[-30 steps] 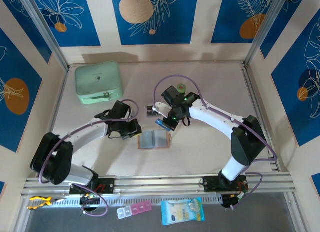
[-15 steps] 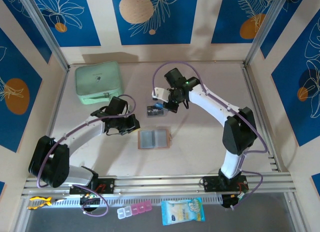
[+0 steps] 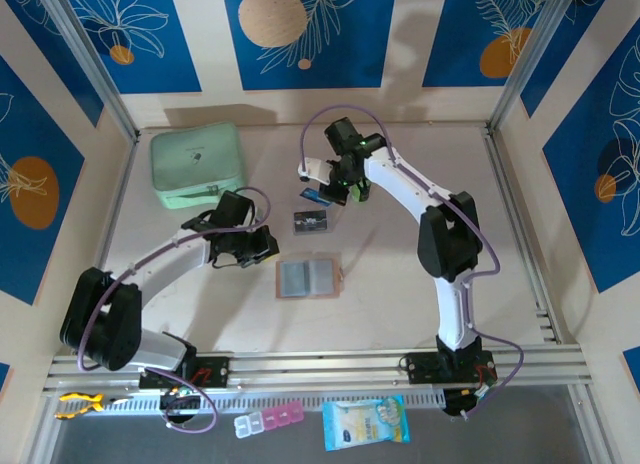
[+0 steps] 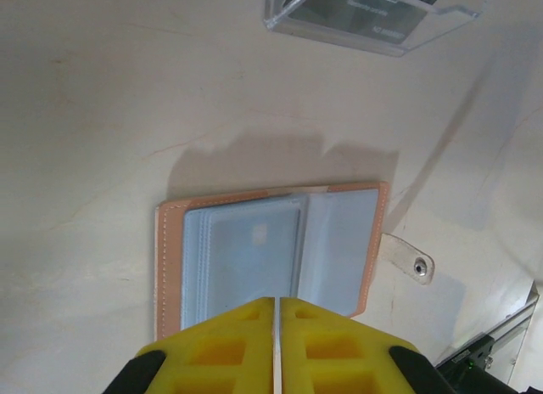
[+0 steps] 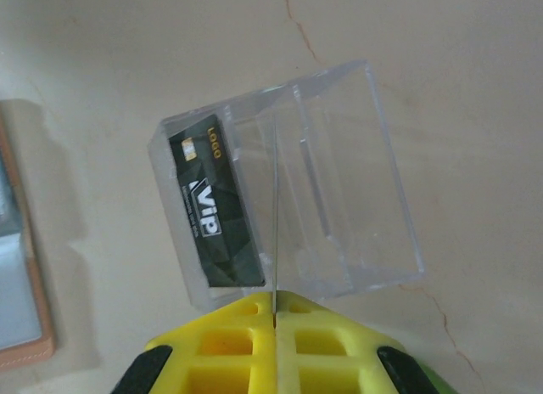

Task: Take the credit cards out of the card holder

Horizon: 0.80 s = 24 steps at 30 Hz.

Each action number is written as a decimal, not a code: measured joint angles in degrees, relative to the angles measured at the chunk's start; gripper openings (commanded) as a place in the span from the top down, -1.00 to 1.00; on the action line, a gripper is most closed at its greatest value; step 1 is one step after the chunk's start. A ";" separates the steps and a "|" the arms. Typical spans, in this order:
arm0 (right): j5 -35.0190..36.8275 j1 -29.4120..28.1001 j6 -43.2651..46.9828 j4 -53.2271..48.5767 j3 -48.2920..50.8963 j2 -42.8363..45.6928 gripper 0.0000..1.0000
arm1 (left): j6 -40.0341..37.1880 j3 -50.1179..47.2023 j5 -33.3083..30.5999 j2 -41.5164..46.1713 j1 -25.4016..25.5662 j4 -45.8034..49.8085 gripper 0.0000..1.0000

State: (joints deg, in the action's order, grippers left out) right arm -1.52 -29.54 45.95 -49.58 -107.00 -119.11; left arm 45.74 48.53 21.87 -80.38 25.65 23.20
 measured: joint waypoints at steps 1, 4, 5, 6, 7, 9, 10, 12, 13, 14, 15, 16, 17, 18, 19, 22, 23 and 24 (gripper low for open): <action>-0.04 0.11 0.17 -0.04 -0.70 -0.72 1.00 | 0.00 0.00 0.00 -0.13 -0.04 0.00 0.80; -0.31 0.33 0.76 -1.11 -3.13 -2.84 0.97 | 0.00 0.00 0.15 -0.28 -0.26 -0.04 0.80; -0.46 0.33 0.98 -1.27 -3.74 -3.43 0.96 | 0.02 0.00 0.15 -0.37 -0.35 -0.04 0.80; -0.50 0.33 1.16 -1.29 -4.02 -3.76 0.96 | 0.02 0.00 0.15 -0.44 -0.42 -0.09 0.80; -0.59 0.33 1.36 -1.33 -4.13 -4.02 0.95 | 0.04 0.00 0.17 -0.48 -0.52 -0.11 0.80; -0.70 0.39 1.84 -1.75 -4.20 -4.46 0.93 | 0.07 -0.04 0.20 -0.48 -0.66 -0.24 0.80; -0.76 0.39 2.05 -2.05 -4.24 -4.68 0.91 | 0.20 -0.07 0.17 -0.48 -0.70 -0.26 0.80; -1.03 0.42 2.23 -2.67 -4.24 -5.01 0.81 | 0.20 -0.28 0.20 -0.48 -0.87 -0.44 0.80; -1.09 0.42 2.38 -2.82 -4.24 -5.07 0.69 | 0.22 -0.44 0.20 -0.48 -0.92 -0.48 0.80; -1.07 0.42 2.49 -2.82 -4.26 -5.09 0.61 | 0.22 -0.61 0.20 -0.48 -1.01 -0.46 0.80; -1.03 0.42 2.29 -2.80 -4.26 -5.09 0.55 | 0.22 -0.74 0.22 -0.48 -1.07 -0.46 0.80; -0.74 0.42 2.29 -2.71 -4.26 -5.09 0.53 | 0.22 -0.87 0.22 -0.48 -1.14 -0.46 0.80; -0.39 0.42 2.12 -2.54 -4.26 -5.09 0.51 | 0.22 -0.92 0.28 -0.48 -1.16 -0.46 0.80; -0.09 0.42 1.90 -2.32 -4.26 -5.09 0.50 | 0.22 -0.92 0.35 -0.48 -1.22 -0.48 0.80; 0.31 0.42 1.60 -1.86 -4.26 -5.09 0.49 | 0.22 -0.92 0.39 -0.48 -1.22 -0.59 0.80; 1.36 0.44 0.39 0.35 -4.22 -5.09 0.48 | 0.22 -0.92 0.59 -0.48 -1.31 -1.20 0.79; 1.62 0.42 -0.15 1.40 -4.15 -5.09 0.48 | 0.22 -0.92 0.61 -0.50 -1.33 -1.36 0.79; 1.81 0.42 -0.83 2.56 -3.98 -5.07 0.47 | 0.22 -0.92 0.61 -0.50 -1.36 -1.40 0.79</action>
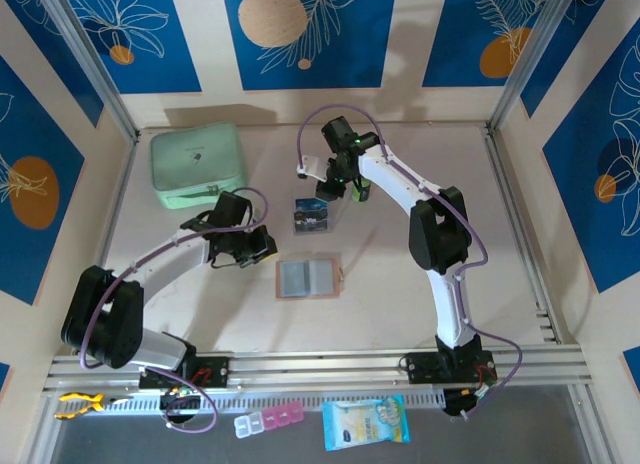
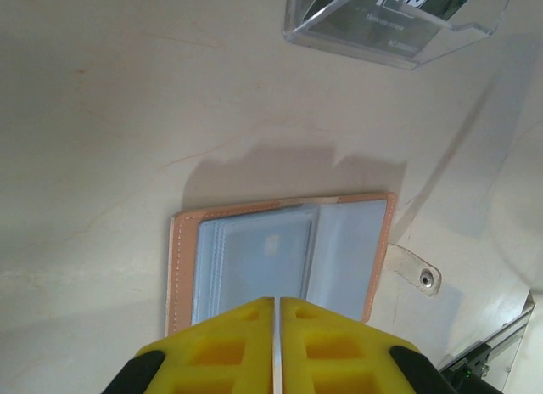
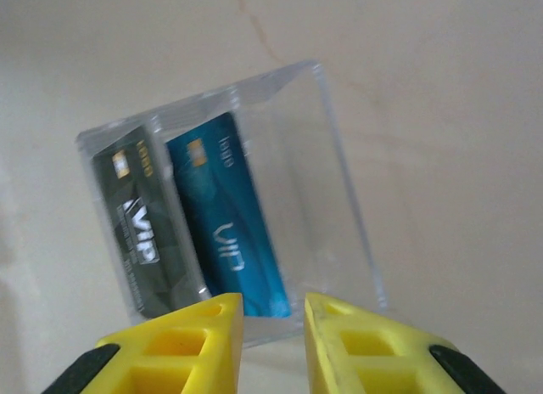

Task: Take the credit cards out of the card holder

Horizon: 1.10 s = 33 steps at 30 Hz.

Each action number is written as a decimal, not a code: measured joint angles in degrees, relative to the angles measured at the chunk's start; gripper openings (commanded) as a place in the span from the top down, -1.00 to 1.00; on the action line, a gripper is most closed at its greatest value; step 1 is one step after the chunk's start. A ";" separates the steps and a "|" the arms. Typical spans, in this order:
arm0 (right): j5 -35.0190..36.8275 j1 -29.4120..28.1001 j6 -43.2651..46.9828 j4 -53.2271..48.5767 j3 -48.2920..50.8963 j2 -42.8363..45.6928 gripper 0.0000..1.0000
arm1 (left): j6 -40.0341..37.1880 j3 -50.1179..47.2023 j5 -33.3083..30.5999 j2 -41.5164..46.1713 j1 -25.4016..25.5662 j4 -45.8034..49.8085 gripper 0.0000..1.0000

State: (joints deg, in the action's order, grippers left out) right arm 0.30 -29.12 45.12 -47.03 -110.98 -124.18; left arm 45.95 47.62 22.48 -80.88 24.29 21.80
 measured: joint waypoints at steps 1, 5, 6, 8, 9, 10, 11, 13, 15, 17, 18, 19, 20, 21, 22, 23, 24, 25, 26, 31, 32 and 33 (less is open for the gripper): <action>0.28 0.00 -0.68 0.87 0.11 0.00 0.47 | 0.00 0.00 0.02 -0.11 -0.04 -0.07 0.79; 1.22 -0.24 -3.82 4.13 0.20 0.00 0.46 | -0.02 0.00 0.46 -1.09 -0.09 -0.35 0.79; 1.42 -0.33 -4.35 4.70 0.20 0.00 0.46 | -0.02 0.00 0.50 -1.31 -0.09 -0.35 0.79; 2.01 -0.70 -5.40 5.90 0.20 0.00 0.46 | -0.02 0.00 0.70 -1.53 -0.09 -0.33 0.79; 2.32 -0.94 -5.68 6.19 0.20 -0.02 0.46 | -0.04 0.00 0.87 -1.60 -0.09 -0.33 0.79; 2.58 -1.27 -6.05 6.43 0.20 -0.02 0.47 | -0.04 0.00 0.98 -1.62 -0.09 -0.33 0.79; 2.78 -1.60 -6.23 6.54 0.20 -0.17 0.46 | -0.04 0.00 1.07 -1.62 -0.09 -0.33 0.79; 3.23 -2.08 -6.49 6.82 0.20 -0.63 0.46 | -0.04 0.00 1.09 -1.70 -0.13 -0.37 0.79; 3.67 -2.36 -6.64 7.02 0.20 -1.60 0.46 | -0.02 0.00 1.16 -1.81 -0.17 -0.37 0.79; 4.15 -2.71 -6.69 7.10 0.20 -2.91 0.46 | -0.02 0.00 1.31 -1.84 -0.17 -0.39 0.79; 4.26 -2.78 -6.71 7.17 0.20 -3.45 0.46 | -0.02 0.00 1.40 -1.84 -0.17 -0.42 0.79; 4.37 -2.75 -6.71 7.21 0.28 -4.02 0.45 | -0.02 0.00 1.46 -1.84 -0.17 -0.44 0.79; 4.50 -2.75 -6.75 7.32 0.66 -4.33 0.45 | -0.02 0.00 1.49 -1.84 -0.17 -0.46 0.79; 4.52 -2.75 -6.84 7.41 1.20 -4.37 0.46 | -0.02 0.00 1.49 -1.84 -0.17 -0.50 0.79; 4.52 -2.75 -6.86 7.39 1.68 -4.37 0.46 | -0.02 0.00 1.46 -1.84 -0.20 -0.59 0.79; 4.50 -2.75 -6.86 7.41 2.03 -4.37 0.45 | -0.02 0.00 1.49 -1.84 -0.20 -0.61 0.79; 4.50 -2.75 -6.84 7.41 2.14 -4.37 0.45 | -0.02 0.00 1.49 -1.84 -0.20 -0.72 0.79; 4.52 -2.75 -6.84 7.41 2.25 -4.37 0.45 | -0.02 0.00 1.49 -1.84 -0.20 -0.87 0.79; 4.59 -2.75 -6.84 7.41 2.32 -4.37 0.45 | -0.02 0.00 1.49 -1.84 -0.20 -1.01 0.79; 4.90 -2.75 -7.41 8.04 2.86 -4.15 0.45 | -0.02 0.00 1.55 -1.84 -0.20 -1.42 0.78; 4.96 -2.75 -7.80 8.31 3.04 -3.96 0.45 | -0.02 0.00 1.53 -1.84 -0.20 -1.42 0.78; 5.18 -2.75 -8.31 8.50 3.23 -3.65 0.45 | -0.02 0.00 1.55 -1.84 -0.20 -1.42 0.78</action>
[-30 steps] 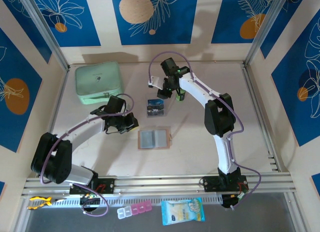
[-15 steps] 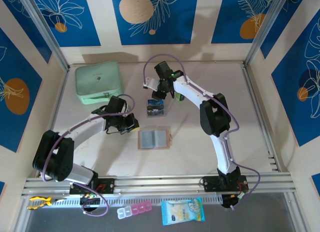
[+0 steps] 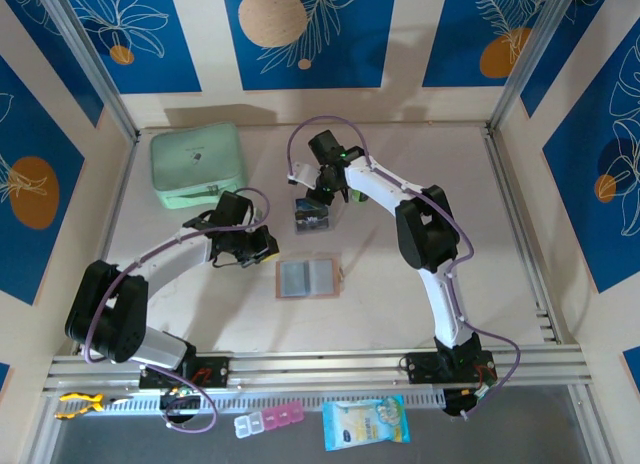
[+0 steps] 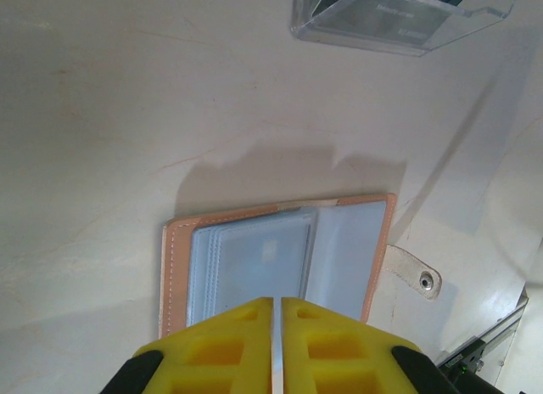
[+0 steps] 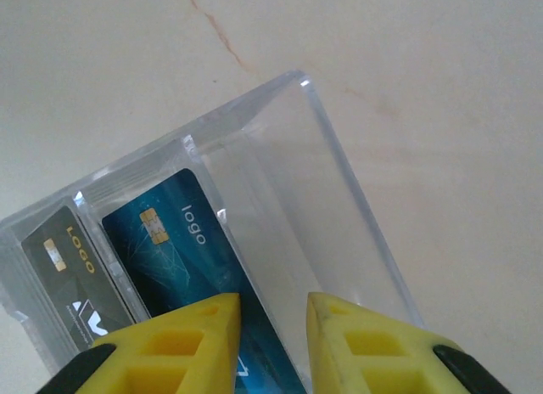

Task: Take the credit cards out of the card holder

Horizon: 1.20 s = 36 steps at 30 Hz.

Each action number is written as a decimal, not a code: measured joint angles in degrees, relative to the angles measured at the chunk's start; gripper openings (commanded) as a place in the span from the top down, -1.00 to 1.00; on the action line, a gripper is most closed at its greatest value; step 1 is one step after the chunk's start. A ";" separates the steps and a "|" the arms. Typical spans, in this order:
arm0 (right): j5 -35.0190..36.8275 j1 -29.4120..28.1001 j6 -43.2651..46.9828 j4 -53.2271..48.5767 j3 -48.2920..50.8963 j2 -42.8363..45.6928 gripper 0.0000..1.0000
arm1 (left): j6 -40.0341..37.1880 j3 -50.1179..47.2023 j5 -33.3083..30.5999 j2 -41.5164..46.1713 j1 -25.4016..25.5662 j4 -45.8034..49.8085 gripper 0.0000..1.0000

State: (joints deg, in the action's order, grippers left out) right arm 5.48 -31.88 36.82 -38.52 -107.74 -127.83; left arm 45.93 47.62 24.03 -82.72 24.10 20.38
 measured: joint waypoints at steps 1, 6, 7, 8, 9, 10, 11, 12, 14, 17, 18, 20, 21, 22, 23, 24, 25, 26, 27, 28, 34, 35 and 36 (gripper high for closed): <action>0.20 0.00 -0.72 0.26 0.39 0.48 0.46 | 0.00 0.00 0.04 0.02 0.00 0.00 0.78; 0.33 -0.39 -6.99 0.44 3.21 5.25 0.47 | -0.02 -0.35 0.42 0.55 -0.04 -0.04 0.78; 0.28 -0.57 -8.92 0.44 3.93 6.69 0.47 | -0.02 -0.48 0.46 0.83 -0.04 -0.02 0.77; 0.09 -0.81 -10.80 0.61 4.81 8.20 0.47 | -0.04 -0.59 0.61 1.07 -0.04 0.00 0.78; -0.13 -1.11 -12.24 0.81 5.73 9.62 0.47 | -0.11 -0.66 0.72 1.25 -0.04 -0.02 0.78; -0.39 -1.57 -14.16 1.09 7.10 11.43 0.47 | -0.28 -0.66 0.94 1.42 -0.04 -0.02 0.78; -0.83 -2.12 -16.20 1.33 8.48 13.25 0.47 | -0.46 -0.66 1.05 1.53 -0.04 -0.02 0.78; -1.18 -2.58 -17.66 1.60 9.53 14.53 0.47 | -0.66 -0.68 1.09 1.57 -0.04 -0.04 0.77; -1.99 -3.72 -21.66 2.12 12.11 17.35 0.47 | -0.79 -0.85 1.31 1.60 -0.04 -0.31 0.77; -3.87 -4.96 -27.85 3.13 15.74 20.28 0.48 | -0.87 -1.31 1.46 1.57 -0.04 -0.74 0.79; -4.44 -5.18 -29.44 3.37 16.55 20.74 0.48 | -0.87 -1.36 1.46 1.53 -0.04 -0.87 0.79; -5.31 -5.66 -33.46 3.89 18.45 21.51 0.49 | -0.87 -1.36 1.49 1.20 -0.04 -1.53 0.79; -5.70 -5.95 -35.04 4.24 19.37 21.81 0.49 | -0.87 -1.36 1.51 0.92 -0.04 -1.95 0.80; -5.79 -6.23 -36.70 4.68 20.48 22.12 0.50 | -0.92 -1.42 1.51 0.59 -0.04 -2.40 0.80; -5.90 -6.64 -38.34 5.16 21.77 22.49 0.52 | -1.07 -1.49 1.49 0.22 -0.04 -2.84 0.82; -5.95 -7.06 -39.45 5.73 22.88 22.82 0.53 | -1.31 -1.55 1.49 -0.20 -0.04 -3.28 0.83; -5.97 -7.80 -40.65 6.62 24.39 23.28 0.53 | -1.55 -1.62 1.49 -0.76 -0.04 -3.74 0.84; -5.92 -8.74 -41.79 7.26 25.77 23.67 0.54 | -1.99 -1.64 1.49 -1.31 -0.04 -4.07 0.85; -5.90 -9.66 -42.71 7.69 26.73 23.85 0.54 | -2.58 -1.77 1.49 -1.86 -0.04 -4.55 0.85; -5.92 -10.71 -43.60 7.91 27.52 23.98 0.54 | -3.04 -2.01 1.49 -2.23 -0.09 -4.83 0.85; -5.46 -15.45 -48.37 10.47 31.32 25.09 0.54 | -8.52 -3.82 1.46 -2.43 -0.11 -4.81 0.80; -5.25 -15.85 -49.05 10.64 31.67 25.31 0.54 | -9.84 -3.80 1.44 -2.43 -0.11 -4.39 0.80; -4.83 -16.04 -49.51 10.64 31.76 25.42 0.54 | -10.84 -3.74 1.40 -2.43 -0.11 -4.00 0.81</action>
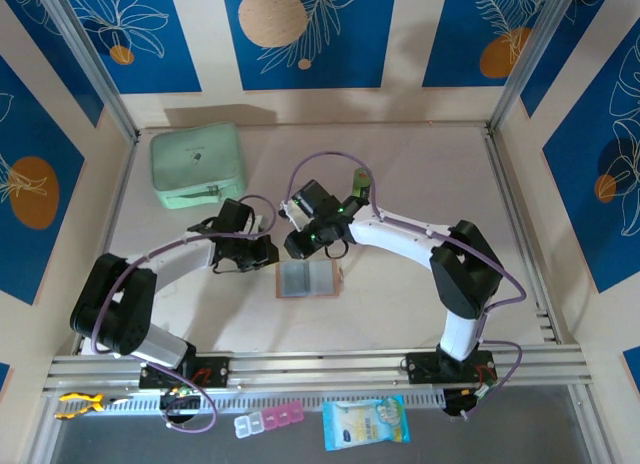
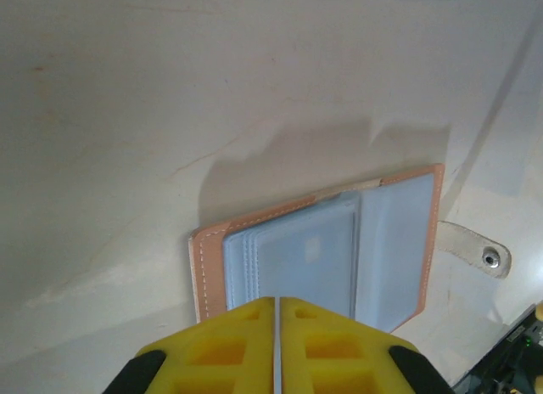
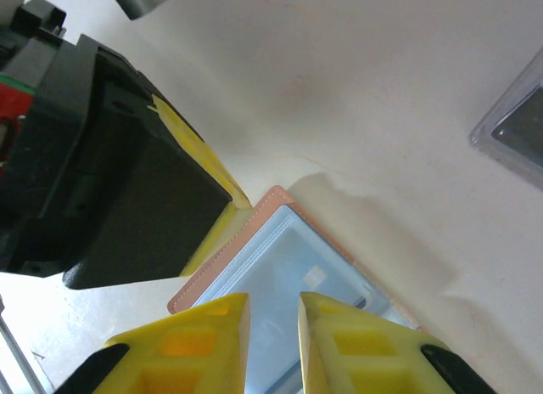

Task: Take the credit cards out of the card holder

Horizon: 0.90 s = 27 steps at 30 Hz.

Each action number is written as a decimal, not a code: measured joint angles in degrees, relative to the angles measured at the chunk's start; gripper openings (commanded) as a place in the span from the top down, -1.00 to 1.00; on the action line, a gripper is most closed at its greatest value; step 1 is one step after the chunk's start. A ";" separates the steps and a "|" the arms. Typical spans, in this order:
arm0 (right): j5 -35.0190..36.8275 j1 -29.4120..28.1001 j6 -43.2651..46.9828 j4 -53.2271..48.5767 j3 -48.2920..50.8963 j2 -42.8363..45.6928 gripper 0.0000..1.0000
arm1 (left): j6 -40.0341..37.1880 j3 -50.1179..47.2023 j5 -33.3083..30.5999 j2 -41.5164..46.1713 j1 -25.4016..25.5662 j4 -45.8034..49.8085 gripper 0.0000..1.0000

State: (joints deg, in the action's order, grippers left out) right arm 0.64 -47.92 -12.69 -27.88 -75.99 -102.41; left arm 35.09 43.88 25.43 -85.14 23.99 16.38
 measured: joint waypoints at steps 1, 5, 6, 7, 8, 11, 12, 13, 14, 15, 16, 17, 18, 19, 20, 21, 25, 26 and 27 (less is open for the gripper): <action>0.52 -0.22 -0.55 0.04 0.04 0.24 0.55 | -1.62 0.44 -0.07 0.00 0.00 1.42 0.81; 2.64 -0.85 -2.82 1.14 1.88 2.84 0.54 | -6.21 3.23 -0.28 0.00 0.00 5.33 0.83; 3.04 -0.87 -3.34 1.16 2.19 3.34 0.54 | -6.78 3.54 -0.13 0.00 -0.02 5.51 0.82; 3.45 -0.98 -4.00 1.31 2.45 3.80 0.54 | -7.08 3.63 0.13 0.00 -0.04 5.46 0.82; 3.85 -1.07 -4.59 1.42 2.62 4.13 0.54 | -7.13 3.63 0.48 0.00 -0.04 5.53 0.82; 4.81 -1.27 -6.43 1.46 2.91 4.61 0.55 | -6.93 3.28 1.44 0.00 -0.04 4.90 0.81; 5.14 -1.27 -7.06 1.57 3.19 4.70 0.55 | -6.69 2.97 1.62 0.00 -0.07 4.37 0.81; 5.42 -1.27 -7.80 1.62 3.58 4.81 0.55 | -6.49 2.60 1.75 0.00 -0.09 3.93 0.81; 5.66 -1.25 -8.61 1.64 3.96 4.85 0.57 | -6.03 2.47 1.81 -0.09 -0.13 3.80 0.82; 5.86 -1.25 -9.40 1.77 4.37 4.85 0.57 | -5.53 2.47 1.84 -0.33 -0.13 3.69 0.82; 6.10 -1.25 -10.23 1.75 4.76 4.85 0.57 | -5.20 2.49 1.92 -0.72 -0.13 3.48 0.82; 6.49 -1.25 -11.13 1.84 5.20 4.85 0.57 | -4.83 2.71 2.01 -1.40 -0.15 3.61 0.84; 6.80 -1.27 -12.07 1.92 5.62 4.85 0.57 | -4.48 3.08 1.99 -2.19 -0.15 3.87 0.86; 7.10 -1.25 -13.07 2.10 6.08 4.85 0.57 | -4.04 3.61 1.99 -3.08 -0.15 4.26 0.86; 7.39 -1.25 -14.01 2.32 6.58 4.85 0.57 | -3.67 3.89 1.95 -3.69 -0.15 4.31 0.86; 7.63 -1.25 -14.69 2.62 6.99 4.85 0.57 | -3.43 4.07 1.92 -3.96 -0.15 4.28 0.86; 7.87 -1.25 -17.46 4.42 9.57 5.16 0.59 | -1.01 3.43 2.47 -3.93 -0.15 1.79 0.86; 7.58 -1.25 -18.40 4.85 10.56 5.53 0.59 | -0.26 2.69 2.69 -3.80 -0.20 0.57 0.86; 7.13 -1.25 -19.37 5.29 11.41 5.90 0.58 | 0.61 1.70 2.91 -3.50 -0.20 -0.61 0.86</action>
State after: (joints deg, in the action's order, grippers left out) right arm 7.77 -49.17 -32.05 -22.59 -64.58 -96.51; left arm 35.70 45.58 28.34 -88.64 23.79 15.77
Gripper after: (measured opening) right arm 0.208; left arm 0.073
